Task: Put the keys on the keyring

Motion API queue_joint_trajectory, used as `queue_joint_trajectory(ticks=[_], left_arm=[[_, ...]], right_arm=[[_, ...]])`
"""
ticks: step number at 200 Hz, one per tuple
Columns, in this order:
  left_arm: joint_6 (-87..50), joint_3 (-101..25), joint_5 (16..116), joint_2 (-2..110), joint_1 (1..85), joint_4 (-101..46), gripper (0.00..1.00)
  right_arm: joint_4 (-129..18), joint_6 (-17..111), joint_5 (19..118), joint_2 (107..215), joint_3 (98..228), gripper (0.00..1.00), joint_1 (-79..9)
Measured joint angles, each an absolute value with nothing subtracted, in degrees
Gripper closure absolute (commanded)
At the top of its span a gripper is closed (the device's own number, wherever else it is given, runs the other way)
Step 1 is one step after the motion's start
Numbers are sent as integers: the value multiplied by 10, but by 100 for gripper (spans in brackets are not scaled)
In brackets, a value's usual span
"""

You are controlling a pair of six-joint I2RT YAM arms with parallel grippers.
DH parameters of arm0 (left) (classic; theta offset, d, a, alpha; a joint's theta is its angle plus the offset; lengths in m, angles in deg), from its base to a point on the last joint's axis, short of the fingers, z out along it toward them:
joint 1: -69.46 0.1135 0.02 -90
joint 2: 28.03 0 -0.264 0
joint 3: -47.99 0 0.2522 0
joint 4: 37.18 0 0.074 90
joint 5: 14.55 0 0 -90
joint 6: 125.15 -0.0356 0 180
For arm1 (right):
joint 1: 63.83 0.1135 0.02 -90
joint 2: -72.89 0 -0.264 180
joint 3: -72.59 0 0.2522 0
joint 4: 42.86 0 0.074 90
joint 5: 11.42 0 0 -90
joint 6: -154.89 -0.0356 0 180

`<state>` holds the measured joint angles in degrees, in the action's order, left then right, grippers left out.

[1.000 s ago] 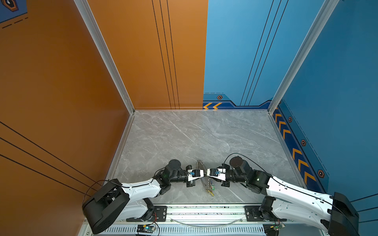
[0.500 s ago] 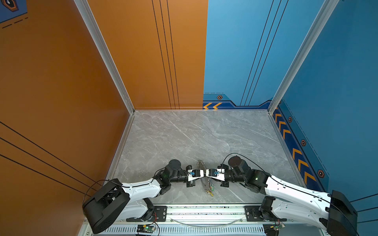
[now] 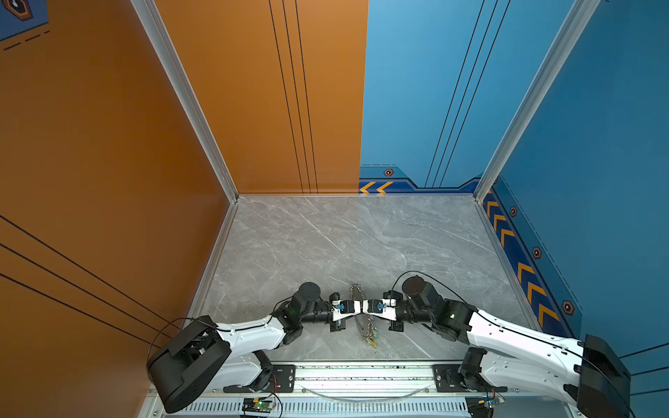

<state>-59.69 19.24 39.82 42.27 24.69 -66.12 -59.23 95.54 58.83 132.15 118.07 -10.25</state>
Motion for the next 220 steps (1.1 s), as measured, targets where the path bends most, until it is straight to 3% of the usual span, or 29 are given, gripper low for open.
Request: queue_joint_trajectory(ticks=[84,129,220], left_arm=[[-595,192,398,423,248,-661,100],[-595,192,398,422,248,-663,88],[-577,217,435,352,272,-684,77]], right_arm=[[-608,969,591,1324,1190,100,-102],[-610,974,594,1322,1190,100,-101],[-633,985,603,1313,1190,100,-106]])
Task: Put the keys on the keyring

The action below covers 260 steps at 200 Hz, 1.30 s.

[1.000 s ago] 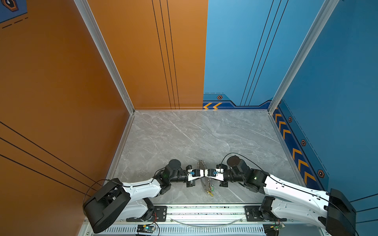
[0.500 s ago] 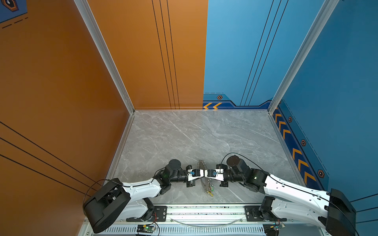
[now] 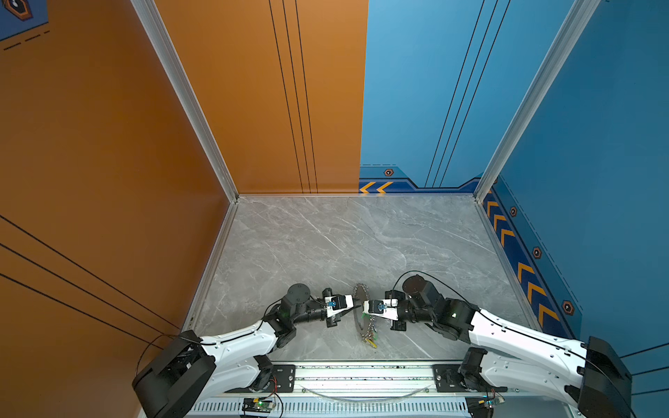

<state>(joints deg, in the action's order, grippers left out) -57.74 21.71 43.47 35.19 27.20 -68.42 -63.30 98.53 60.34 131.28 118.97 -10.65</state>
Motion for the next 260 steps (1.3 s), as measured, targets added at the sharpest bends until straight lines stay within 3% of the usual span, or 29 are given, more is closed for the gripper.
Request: queue_joint_trajectory(ticks=[48,107,163,260], left_arm=[[-560,217,415,382,272,-691,65],[-536,203,361,407,276,-691,65],[-526,183,325,425,276,-682,66],[-521,166,288,449,278,-656,80]], right_arm=[[-636,1000,588,1313,1190,100,-106],[-642,1020,588,1313,1190,100,-97],[-652,1041,593,1315,1190,100,-86],[-652,1052,609,1313,1189,100,-79]])
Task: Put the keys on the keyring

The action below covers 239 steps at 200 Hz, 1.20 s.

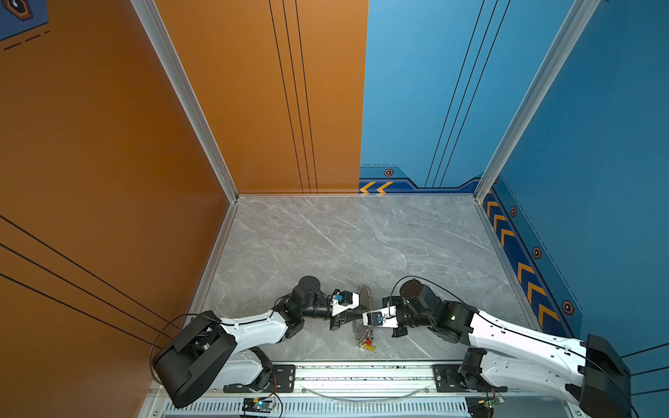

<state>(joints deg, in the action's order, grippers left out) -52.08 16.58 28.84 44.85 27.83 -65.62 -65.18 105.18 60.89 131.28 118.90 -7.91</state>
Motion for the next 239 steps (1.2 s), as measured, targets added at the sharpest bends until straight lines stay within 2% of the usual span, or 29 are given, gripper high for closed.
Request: queue_joint_trajectory(ticks=[90,239], left_arm=[[-522,164,285,455,279,-648,93],[-544,151,318,456,279,-625,95]], right_arm=[[-652,1052,630,1306,1185,100,-85],[-632,1030,638,1277,1175,100,-111]])
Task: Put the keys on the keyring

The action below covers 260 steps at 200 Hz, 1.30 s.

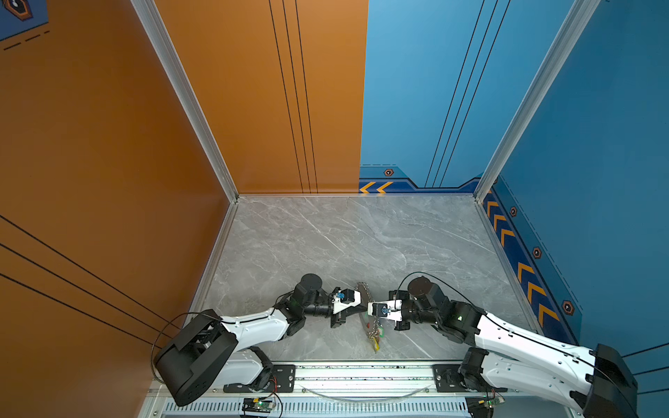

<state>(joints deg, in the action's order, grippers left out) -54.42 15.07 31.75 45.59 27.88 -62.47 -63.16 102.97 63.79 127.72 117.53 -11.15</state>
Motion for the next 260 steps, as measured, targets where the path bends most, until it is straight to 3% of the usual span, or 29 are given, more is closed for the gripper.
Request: queue_joint_trajectory(ticks=[18,85,160,208,260], left_arm=[[-546,151,321,456,278,-623,85],[-549,152,357,433,278,-613,78],[-555,154,364,420,277,-613,84],[-562,154,358,426,272,-613,79],[-568,154,347,431,270,-613,79]], right_arm=[[-630,1029,637,1277,1175,100,-113],[-630,1028,632,1277,1174,100,-113],[-631,1030,622,1280,1174,100,-107],[-631,1030,616,1283,1174,100,-105],[-631,1030,612,1285,1174,100,-105]])
